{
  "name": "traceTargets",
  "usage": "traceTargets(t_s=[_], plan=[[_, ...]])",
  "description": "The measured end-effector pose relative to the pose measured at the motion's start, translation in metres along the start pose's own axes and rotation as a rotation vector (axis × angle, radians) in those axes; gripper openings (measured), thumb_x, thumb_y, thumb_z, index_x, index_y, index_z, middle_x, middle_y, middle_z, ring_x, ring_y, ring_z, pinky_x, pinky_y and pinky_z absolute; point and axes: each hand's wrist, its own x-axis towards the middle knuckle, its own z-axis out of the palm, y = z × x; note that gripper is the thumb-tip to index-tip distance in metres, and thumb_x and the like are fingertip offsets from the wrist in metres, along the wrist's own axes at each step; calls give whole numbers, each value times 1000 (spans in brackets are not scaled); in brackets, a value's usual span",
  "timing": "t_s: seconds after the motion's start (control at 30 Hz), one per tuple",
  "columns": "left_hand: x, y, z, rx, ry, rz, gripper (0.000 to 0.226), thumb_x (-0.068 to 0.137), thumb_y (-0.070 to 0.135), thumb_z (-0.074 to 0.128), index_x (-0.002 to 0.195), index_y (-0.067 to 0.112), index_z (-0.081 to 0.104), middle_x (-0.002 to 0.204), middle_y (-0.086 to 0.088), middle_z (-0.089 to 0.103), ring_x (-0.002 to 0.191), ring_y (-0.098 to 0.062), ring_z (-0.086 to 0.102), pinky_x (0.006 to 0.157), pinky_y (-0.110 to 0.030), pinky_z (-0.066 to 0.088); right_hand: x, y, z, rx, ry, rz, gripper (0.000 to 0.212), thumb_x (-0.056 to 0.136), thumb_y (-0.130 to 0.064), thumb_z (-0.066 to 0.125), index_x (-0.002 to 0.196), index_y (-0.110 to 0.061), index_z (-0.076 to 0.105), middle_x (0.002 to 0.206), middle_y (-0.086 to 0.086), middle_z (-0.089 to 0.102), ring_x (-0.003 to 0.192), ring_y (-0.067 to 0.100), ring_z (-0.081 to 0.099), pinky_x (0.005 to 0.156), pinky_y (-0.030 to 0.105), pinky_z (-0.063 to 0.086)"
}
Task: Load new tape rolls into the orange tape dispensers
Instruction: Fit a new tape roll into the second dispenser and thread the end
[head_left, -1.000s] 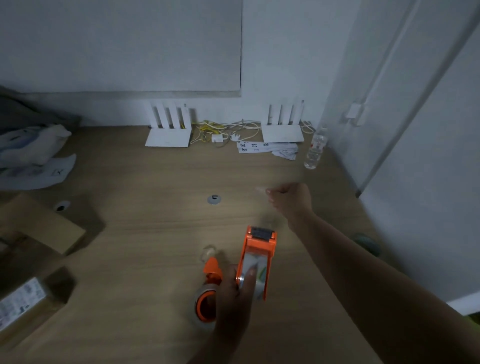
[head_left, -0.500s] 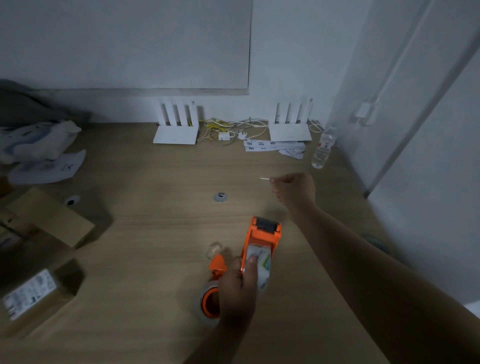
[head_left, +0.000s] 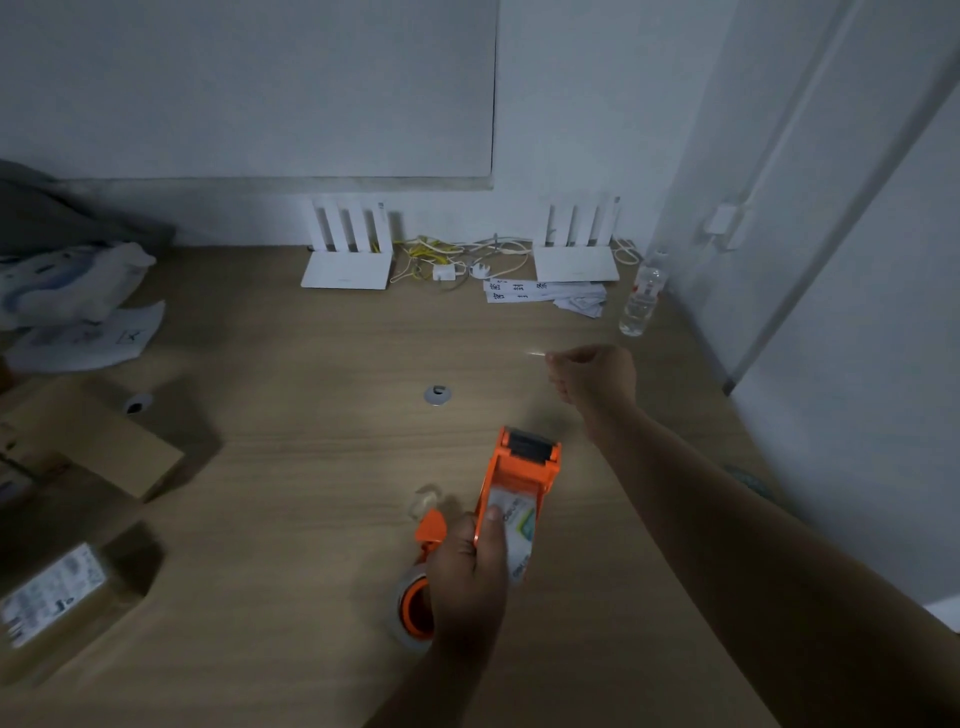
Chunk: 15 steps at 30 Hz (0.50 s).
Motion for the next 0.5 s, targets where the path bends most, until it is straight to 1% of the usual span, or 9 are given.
traceTargets(t_s=[0.07, 0.13, 0.2, 0.23, 0.27, 0.33, 0.37, 0.43, 0.5], plan=[[-4, 5, -3, -6, -6, 12, 43, 91, 33, 56, 57, 6, 54, 48, -1, 54, 49, -1, 56, 45, -9, 36, 2, 0, -2, 29, -26, 52, 31, 73, -23, 76, 45, -12, 68, 48, 3, 64, 44, 18, 52, 58, 32, 48], [-6, 3, -4, -15, -7, 11, 44, 89, 32, 58, 56, 4, 53, 46, -6, 52, 48, 0, 55, 44, -9, 36, 3, 1, -2, 25, -43, 68, 31, 74, -21, 76, 46, -9, 66, 52, 8, 65, 47, 20, 53, 58, 32, 48], [-6, -2, -6, -7, 4, 7, 50, 84, 46, 51, 57, 4, 54, 52, -13, 57, 50, -9, 56, 46, -21, 42, 3, 2, 0, 12, -56, 72, 29, 73, -21, 76, 48, -9, 66, 54, 8, 66, 49, 21, 54, 57, 32, 48], [-6, -5, -7, 13, 18, 8, 51, 82, 50, 48, 58, 5, 55, 53, -13, 58, 51, -14, 56, 50, -28, 44, 3, 3, 2, 3, -62, 72, 28, 73, -22, 77, 49, -9, 67, 53, 7, 66, 48, 21, 55, 56, 31, 48], [-6, -5, -7, 15, 25, 14, 52, 82, 51, 46, 59, 6, 55, 54, -11, 58, 52, -15, 57, 51, -29, 45, 3, 5, 3, -9, -69, 74, 28, 72, -22, 77, 50, -9, 67, 51, 6, 65, 46, 19, 54, 55, 30, 47], [-7, -4, -9, -40, 9, 30, 51, 82, 50, 46, 60, 4, 56, 54, -10, 56, 50, -10, 55, 50, -23, 44, 3, 8, 3, -37, -97, 82, 26, 74, -21, 77, 52, -9, 68, 49, 4, 62, 42, 16, 52, 52, 28, 44], [-8, -3, -10, -59, -4, 46, 51, 82, 48, 47, 61, 2, 56, 56, -12, 55, 49, -8, 53, 50, -24, 43, 2, 11, 3, -50, -119, 88, 25, 75, -20, 76, 54, -8, 69, 49, 4, 61, 41, 15, 50, 51, 27, 42], [-9, -4, -11, -50, -14, 69, 52, 83, 46, 48, 62, 0, 56, 56, -15, 55, 49, -16, 53, 53, -35, 46, 1, 15, 3, -49, -166, 111, 18, 76, -18, 75, 65, -4, 70, 54, 7, 59, 44, 16, 48, 49, 27, 40], [-9, -9, -12, -20, 2, 74, 49, 84, 45, 49, 62, 2, 56, 56, -17, 56, 54, -28, 54, 55, -42, 49, -1, 17, 4, -25, -203, 138, 11, 77, -14, 74, 77, -5, 68, 58, 10, 57, 46, 17, 47, 47, 27, 38]])
